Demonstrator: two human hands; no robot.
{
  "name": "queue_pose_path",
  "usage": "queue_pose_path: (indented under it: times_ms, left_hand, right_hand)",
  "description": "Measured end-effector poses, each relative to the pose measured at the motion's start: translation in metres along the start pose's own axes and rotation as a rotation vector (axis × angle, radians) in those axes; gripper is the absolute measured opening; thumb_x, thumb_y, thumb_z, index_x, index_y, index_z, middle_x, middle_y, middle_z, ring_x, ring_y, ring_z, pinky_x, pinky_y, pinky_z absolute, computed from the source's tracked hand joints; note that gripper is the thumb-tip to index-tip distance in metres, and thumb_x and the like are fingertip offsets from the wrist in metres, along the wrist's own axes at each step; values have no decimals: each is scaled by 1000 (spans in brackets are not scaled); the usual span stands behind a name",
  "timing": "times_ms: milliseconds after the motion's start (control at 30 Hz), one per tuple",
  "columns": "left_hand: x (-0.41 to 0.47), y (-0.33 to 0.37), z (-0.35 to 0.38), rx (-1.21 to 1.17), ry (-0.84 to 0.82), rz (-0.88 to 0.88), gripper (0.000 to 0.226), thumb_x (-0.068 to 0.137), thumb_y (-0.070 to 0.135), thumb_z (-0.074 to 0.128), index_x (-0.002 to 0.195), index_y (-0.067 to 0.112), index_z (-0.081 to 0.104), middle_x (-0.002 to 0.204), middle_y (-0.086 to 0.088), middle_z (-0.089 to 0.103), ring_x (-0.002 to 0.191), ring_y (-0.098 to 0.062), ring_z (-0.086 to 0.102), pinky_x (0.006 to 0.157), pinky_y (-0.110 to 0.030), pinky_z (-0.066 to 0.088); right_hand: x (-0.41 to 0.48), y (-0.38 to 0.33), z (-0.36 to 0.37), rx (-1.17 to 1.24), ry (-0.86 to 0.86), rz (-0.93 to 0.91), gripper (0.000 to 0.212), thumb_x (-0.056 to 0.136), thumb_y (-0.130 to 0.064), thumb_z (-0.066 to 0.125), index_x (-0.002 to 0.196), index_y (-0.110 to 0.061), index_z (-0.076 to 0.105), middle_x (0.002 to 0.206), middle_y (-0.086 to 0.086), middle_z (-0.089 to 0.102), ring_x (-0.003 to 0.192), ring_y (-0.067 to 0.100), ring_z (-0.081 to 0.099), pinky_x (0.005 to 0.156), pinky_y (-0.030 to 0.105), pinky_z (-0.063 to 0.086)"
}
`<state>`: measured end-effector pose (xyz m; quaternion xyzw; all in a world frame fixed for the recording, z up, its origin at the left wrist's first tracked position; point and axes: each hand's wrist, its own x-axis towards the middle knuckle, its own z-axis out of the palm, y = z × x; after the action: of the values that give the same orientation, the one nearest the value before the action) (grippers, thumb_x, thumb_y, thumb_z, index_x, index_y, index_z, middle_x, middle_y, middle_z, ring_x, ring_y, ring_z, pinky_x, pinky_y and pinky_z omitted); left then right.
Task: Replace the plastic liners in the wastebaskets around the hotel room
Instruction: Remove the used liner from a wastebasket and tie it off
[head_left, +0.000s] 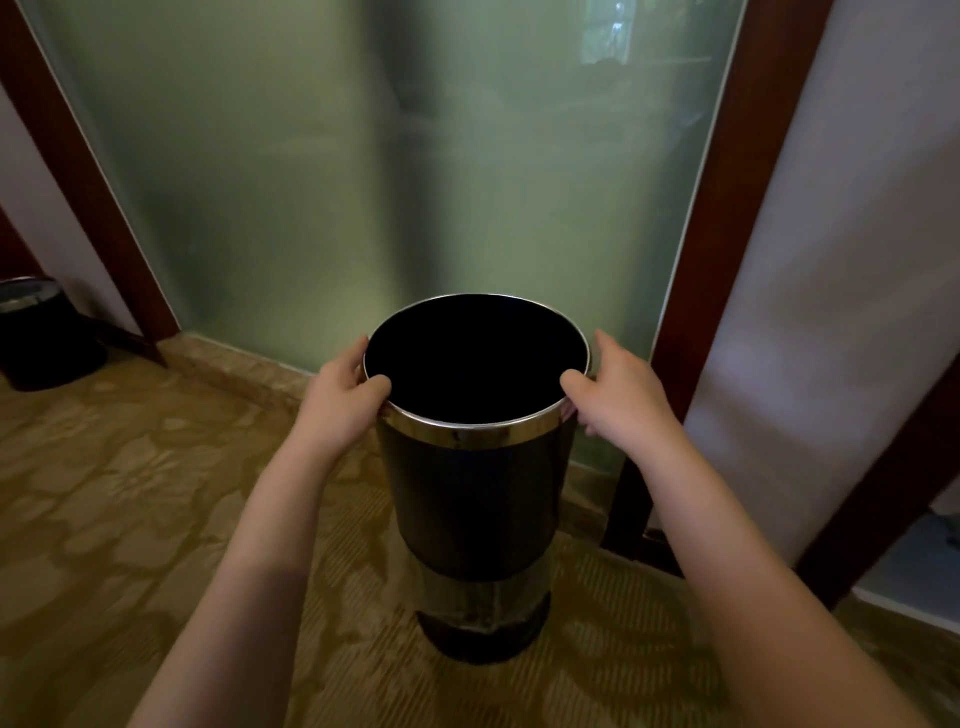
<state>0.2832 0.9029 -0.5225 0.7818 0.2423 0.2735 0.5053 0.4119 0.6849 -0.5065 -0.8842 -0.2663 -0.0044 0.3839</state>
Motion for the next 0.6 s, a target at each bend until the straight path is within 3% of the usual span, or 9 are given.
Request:
queue_pose_path:
  times_ms: [100,200,233,267,333,400,500,600]
  left_hand:
    - [-8,23,-11,21,49,76,57,74,16,51,128,35,51,76,2,64,70,-21,56,75,-44,49]
    - [-13,35,-21,42,135,145,69,71,22,51,139,31,44,111,-4,68,98,-29,64,92,-51,50]
    - [-15,38,-24,59,168,156,74,70,24,51,143,28,39,121,-1,65,99,-28,64,94,-51,50]
    - [-16,40,-27,61,195,162,77,70,24,51,146,28,36,119,8,65,92,-22,63,92,-51,51]
    - [-17,39,-34,75,251,179,77,72,21,53,146,31,33,89,30,62,77,-7,56,88,-46,54]
    - [-16,34,-43,141,295,192,73,82,11,55,147,31,31,73,30,51,69,3,49,80,-36,53]
    - [-15,24,-55,276,338,185,72,88,3,51,150,31,25,77,27,39,64,0,45,65,-27,47]
    - [-10,3,-63,360,348,140,72,90,4,47,151,33,20,84,15,49,75,-7,51,70,-32,46]
  right_hand:
    - [-5,-15,-16,58,50,-38,45,89,-18,50,133,-9,45,80,4,64,75,26,64,78,41,54]
    - [-9,-26,-22,157,100,-76,48,89,-14,49,136,-16,46,77,-5,61,76,23,64,76,42,56]
    - [-9,-28,-19,190,109,-85,52,89,-13,49,140,-19,44,78,-7,60,76,22,65,76,41,57]
    - [-9,-30,-16,214,110,-92,56,89,-14,48,144,-22,40,79,-8,61,74,21,65,76,41,57]
    - [-6,-30,-2,255,109,-110,62,91,-15,48,149,-27,32,79,-5,63,69,21,67,74,44,57]
    - [1,-29,19,313,109,-123,63,92,-15,49,150,-30,28,80,-4,65,68,23,67,73,47,57]
    - [9,-29,57,407,87,-100,65,95,-17,52,150,-34,24,89,-6,67,73,19,68,77,46,58]
    - [13,-27,98,470,32,-41,66,96,-19,54,151,-34,22,100,-2,67,82,20,69,81,45,58]
